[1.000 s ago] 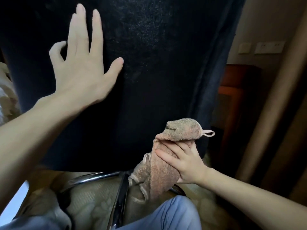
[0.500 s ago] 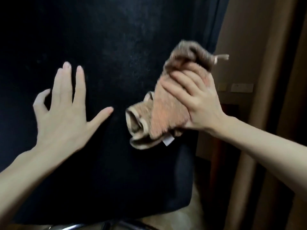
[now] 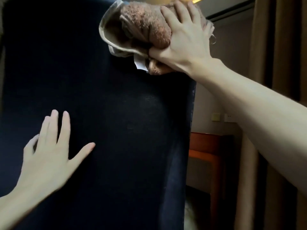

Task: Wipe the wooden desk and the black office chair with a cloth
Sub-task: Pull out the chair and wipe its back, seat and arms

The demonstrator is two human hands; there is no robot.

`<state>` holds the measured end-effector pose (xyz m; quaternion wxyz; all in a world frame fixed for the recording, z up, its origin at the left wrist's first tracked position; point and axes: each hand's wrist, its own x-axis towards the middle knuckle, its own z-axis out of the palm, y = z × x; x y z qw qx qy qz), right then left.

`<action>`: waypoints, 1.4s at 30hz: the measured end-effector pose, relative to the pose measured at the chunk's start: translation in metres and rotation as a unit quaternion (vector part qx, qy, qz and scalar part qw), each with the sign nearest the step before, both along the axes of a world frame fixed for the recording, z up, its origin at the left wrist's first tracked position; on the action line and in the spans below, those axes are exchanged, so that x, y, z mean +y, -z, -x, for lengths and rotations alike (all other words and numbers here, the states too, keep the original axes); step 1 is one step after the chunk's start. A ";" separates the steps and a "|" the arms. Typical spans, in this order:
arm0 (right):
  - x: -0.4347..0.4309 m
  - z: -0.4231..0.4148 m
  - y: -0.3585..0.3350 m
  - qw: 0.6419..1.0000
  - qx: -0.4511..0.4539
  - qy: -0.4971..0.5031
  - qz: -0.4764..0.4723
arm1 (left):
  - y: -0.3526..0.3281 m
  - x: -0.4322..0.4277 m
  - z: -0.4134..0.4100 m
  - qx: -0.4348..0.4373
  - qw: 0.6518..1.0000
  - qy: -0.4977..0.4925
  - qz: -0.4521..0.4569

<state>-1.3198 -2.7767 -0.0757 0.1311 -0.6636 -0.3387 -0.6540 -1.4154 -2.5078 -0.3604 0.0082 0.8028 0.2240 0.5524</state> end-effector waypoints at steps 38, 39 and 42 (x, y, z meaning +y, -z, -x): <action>-0.016 -0.090 0.467 0.969 0.166 -0.176 -0.057 | 0.009 -0.022 -0.022 -0.055 0.997 0.000 -0.058; -0.018 -0.090 0.479 0.967 0.170 -0.179 -0.060 | 0.009 -0.024 -0.023 -0.053 0.997 0.001 -0.056; -0.023 -0.094 0.511 0.963 0.182 -0.193 -0.056 | 0.010 -0.030 -0.027 -0.044 0.998 0.001 -0.038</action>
